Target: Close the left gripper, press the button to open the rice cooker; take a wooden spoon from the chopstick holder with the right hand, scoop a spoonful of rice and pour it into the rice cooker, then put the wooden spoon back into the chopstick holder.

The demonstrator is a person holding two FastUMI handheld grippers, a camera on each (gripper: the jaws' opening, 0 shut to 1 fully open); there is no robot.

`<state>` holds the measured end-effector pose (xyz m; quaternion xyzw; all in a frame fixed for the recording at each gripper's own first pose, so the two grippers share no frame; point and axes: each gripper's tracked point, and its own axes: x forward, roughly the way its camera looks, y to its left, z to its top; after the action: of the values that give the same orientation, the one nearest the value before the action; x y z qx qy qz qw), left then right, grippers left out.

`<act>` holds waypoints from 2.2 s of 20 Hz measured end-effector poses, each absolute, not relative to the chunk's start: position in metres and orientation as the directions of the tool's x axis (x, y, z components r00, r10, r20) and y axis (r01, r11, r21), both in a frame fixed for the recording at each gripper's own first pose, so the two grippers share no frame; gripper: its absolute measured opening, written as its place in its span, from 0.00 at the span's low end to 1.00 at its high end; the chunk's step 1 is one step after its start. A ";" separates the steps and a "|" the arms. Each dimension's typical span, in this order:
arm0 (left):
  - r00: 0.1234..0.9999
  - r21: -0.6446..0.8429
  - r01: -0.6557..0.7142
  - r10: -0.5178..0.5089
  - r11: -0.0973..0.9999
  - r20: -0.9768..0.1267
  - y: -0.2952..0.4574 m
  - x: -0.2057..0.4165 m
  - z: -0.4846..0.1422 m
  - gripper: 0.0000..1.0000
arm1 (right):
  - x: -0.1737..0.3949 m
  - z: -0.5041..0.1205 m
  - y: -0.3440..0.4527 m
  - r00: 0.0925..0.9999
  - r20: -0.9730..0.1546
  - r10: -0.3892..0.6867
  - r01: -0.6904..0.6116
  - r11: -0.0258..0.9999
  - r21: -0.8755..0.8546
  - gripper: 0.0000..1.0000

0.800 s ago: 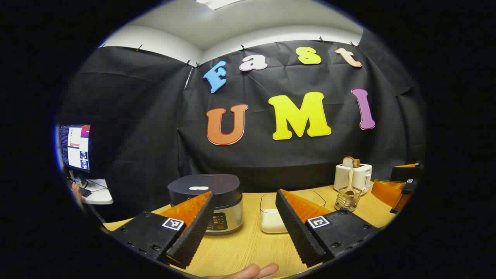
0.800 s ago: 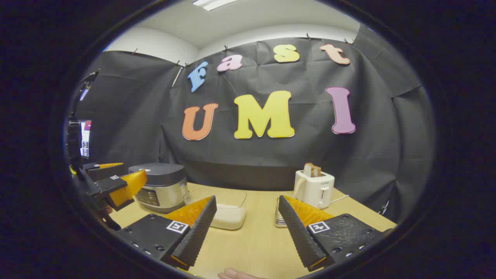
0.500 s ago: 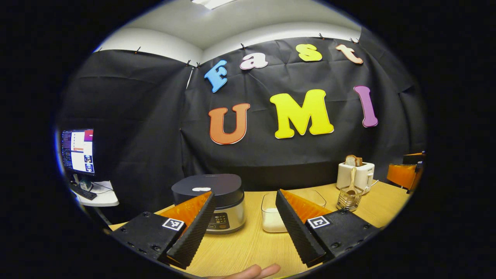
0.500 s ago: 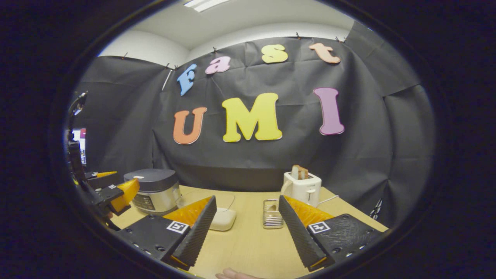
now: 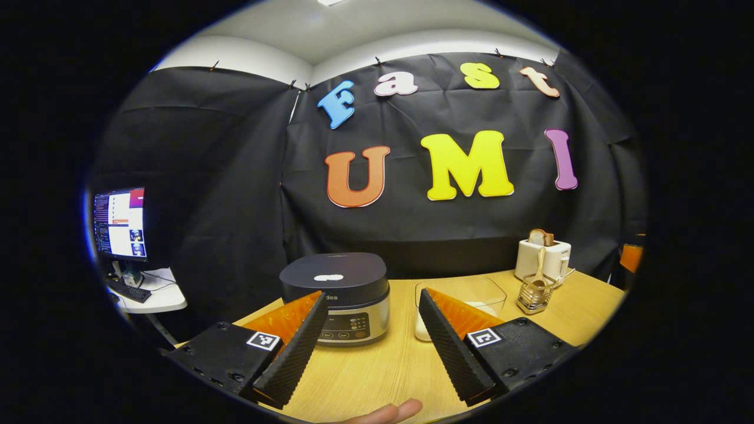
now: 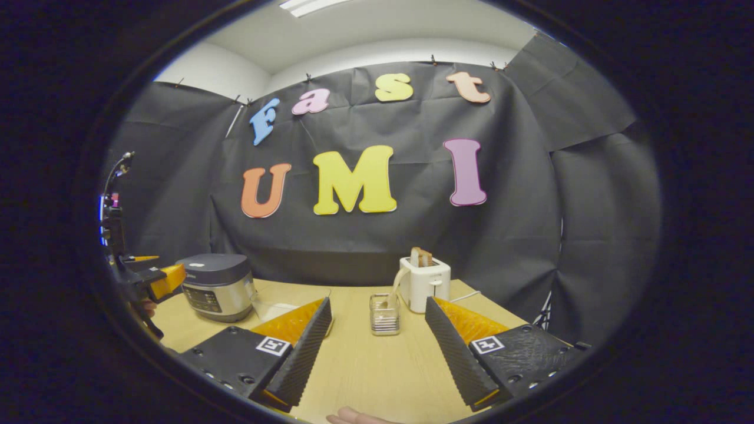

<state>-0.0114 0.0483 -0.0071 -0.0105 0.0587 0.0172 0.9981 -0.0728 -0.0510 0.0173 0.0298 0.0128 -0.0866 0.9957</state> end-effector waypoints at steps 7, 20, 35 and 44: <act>0.978 -0.045 -0.054 0.044 0.997 -0.203 0.099 0.053 -0.021 0.88 | -0.042 0.006 -0.046 0.984 -0.063 -0.164 0.168 0.983 0.075 0.95; 0.895 -0.083 -0.016 -0.022 0.996 -0.445 0.116 0.120 -0.052 0.02 | -0.011 -0.012 -0.062 0.977 -0.096 -0.189 0.198 0.975 0.099 0.95; 0.831 -0.015 -0.007 -0.003 1.000 -0.556 0.119 0.115 -0.062 0.03 | 0.010 -0.058 -0.088 0.968 -0.194 -0.158 0.194 0.963 0.187 0.92; 0.964 -0.084 -0.026 0.003 0.996 -0.265 0.106 0.113 0.025 0.25 | 0.045 -0.060 -0.089 0.960 -0.248 -0.129 0.163 0.979 0.122 0.96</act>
<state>0.1131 0.1064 0.0249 -0.0434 0.1336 0.0072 0.9901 0.0450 -0.0891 -0.0601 0.0707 0.1200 -0.0741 0.9875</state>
